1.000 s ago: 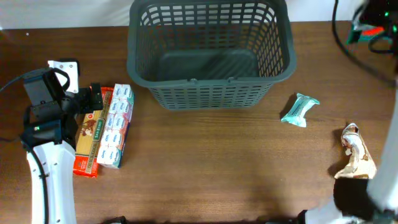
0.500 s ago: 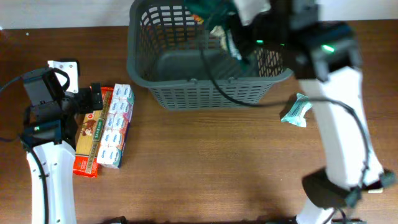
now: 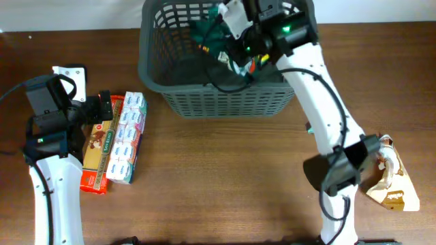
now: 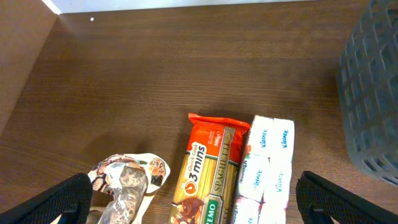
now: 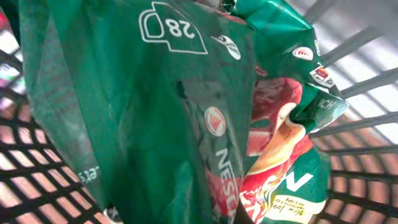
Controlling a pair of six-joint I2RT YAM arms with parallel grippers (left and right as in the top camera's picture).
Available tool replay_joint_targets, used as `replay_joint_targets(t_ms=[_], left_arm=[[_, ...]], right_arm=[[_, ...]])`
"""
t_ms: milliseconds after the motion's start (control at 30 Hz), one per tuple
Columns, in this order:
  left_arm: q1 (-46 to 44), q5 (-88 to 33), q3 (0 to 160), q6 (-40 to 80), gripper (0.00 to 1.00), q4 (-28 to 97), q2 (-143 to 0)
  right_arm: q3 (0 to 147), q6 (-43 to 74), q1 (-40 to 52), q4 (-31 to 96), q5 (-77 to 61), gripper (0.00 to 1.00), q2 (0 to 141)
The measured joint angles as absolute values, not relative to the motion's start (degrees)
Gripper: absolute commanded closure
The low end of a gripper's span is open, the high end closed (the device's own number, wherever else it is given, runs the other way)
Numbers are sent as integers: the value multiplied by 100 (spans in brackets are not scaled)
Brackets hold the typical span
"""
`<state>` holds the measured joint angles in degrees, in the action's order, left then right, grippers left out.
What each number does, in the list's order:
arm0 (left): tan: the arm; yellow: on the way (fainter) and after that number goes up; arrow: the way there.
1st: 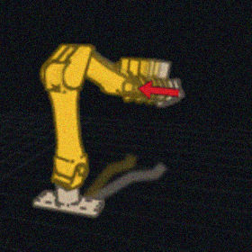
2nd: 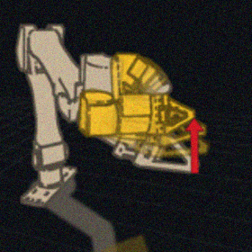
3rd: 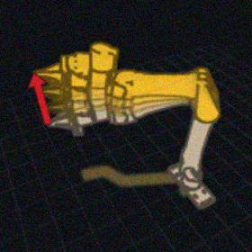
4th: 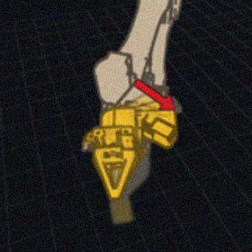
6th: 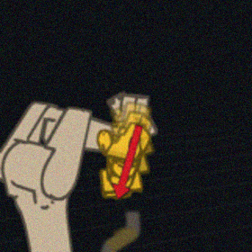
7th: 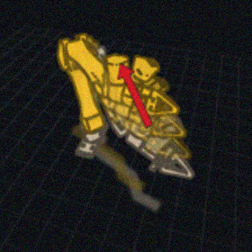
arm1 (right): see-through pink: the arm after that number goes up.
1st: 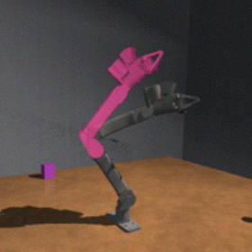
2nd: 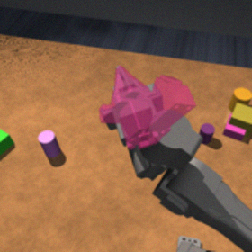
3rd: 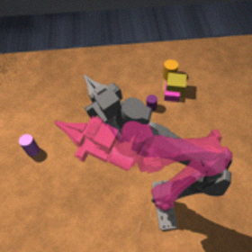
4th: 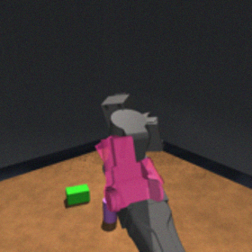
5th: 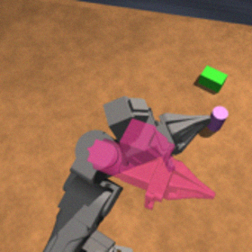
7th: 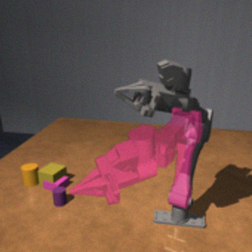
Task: Pack container
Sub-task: 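Carry the Nescafé bag into the grey basket and release, then grasp the brown-white wrapper at right with the right gripper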
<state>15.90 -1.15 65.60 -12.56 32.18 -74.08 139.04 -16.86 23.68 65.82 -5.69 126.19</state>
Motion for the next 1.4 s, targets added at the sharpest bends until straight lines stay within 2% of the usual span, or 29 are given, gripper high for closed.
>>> replay_joint_targets(t_ms=[200, 267, 300, 333, 400, 433, 700, 900, 1000, 1167, 1400], left_arm=[[1590, -115, 6560, -1256, 1, 3218, -7411], [1590, -115, 6560, -1256, 1, 3216, -7411], [1590, -115, 6560, -1256, 1, 3221, -7411], [1590, -115, 6560, -1256, 1, 3218, -7411], [1590, -115, 6560, -1256, 1, 3218, -7411], [1590, -115, 6560, -1256, 1, 3214, -7411], [1590, -115, 6560, -1256, 1, 3221, -7411], [1590, -115, 6560, -1256, 1, 3218, -7411], [1590, -115, 6560, -1256, 1, 3218, -7411], [1590, -117, 6560, -1256, 1, 3221, -7411], [1590, -117, 6560, -1256, 1, 3227, -7415]], right_arm=[[13904, -1625, 2368, 6720, -569, 95, 13351], [13882, -1619, 2368, 6735, -572, 52, 13487], [13882, -1581, 2368, 6729, -576, 41, 13502], [13887, -1546, 2370, 6692, -569, 42, 13500], [13968, -1500, 2368, 6665, -576, 50, 13472], [14018, -1479, 2368, 6683, -578, 50, 13456], [15111, -1347, 2373, 6982, -108, 35, 12595], [15594, -1350, 2213, 7166, 910, 33, 11148], [15465, -1273, 1588, 7284, 1229, 32, 10337], [13465, -1157, -202, 6567, 1470, 28, 9205], [9183, -781, -2340, 5358, 1514, 20, 8202]])
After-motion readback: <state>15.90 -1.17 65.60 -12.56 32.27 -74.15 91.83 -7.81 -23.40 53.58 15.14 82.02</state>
